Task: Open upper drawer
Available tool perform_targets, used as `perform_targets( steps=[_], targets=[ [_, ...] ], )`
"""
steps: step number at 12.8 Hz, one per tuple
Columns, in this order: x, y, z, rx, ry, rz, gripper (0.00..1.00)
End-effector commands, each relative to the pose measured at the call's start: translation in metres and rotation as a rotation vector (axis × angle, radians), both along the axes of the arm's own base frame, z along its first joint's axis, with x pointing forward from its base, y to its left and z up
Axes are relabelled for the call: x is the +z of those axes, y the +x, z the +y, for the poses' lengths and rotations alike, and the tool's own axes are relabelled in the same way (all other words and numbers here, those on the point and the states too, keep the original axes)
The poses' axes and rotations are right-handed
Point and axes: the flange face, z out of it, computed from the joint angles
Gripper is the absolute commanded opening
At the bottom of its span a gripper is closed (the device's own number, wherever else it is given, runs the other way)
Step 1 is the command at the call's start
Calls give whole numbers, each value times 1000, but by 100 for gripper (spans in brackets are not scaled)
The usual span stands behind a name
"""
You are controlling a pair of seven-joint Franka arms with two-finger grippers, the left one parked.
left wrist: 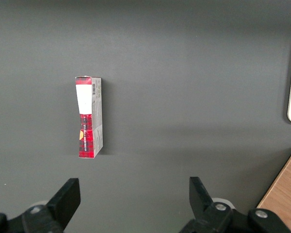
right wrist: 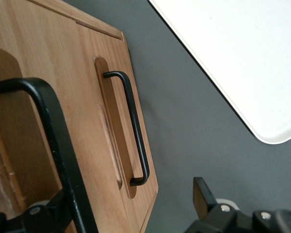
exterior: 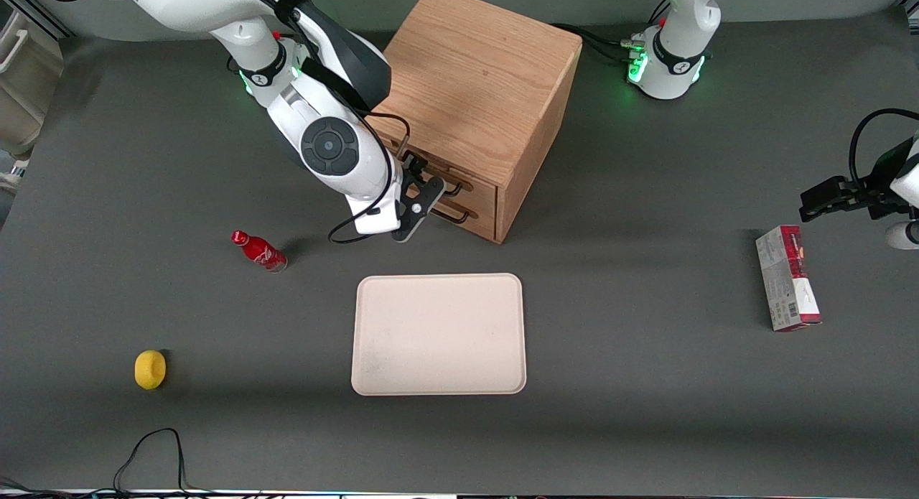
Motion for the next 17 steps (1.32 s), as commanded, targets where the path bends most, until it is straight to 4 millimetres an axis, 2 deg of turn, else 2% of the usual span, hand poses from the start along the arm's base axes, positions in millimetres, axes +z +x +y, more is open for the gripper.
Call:
perform_targets(
  steps=[1, 7, 10, 17],
  targets=[
    [-8, 9, -4, 21, 0, -30, 100],
    [1, 41, -15, 24, 17, -77, 100],
    [0, 72, -45, 22, 21, -98, 100],
    [-8, 131, -92, -40, 45, -127, 100]
  ],
)
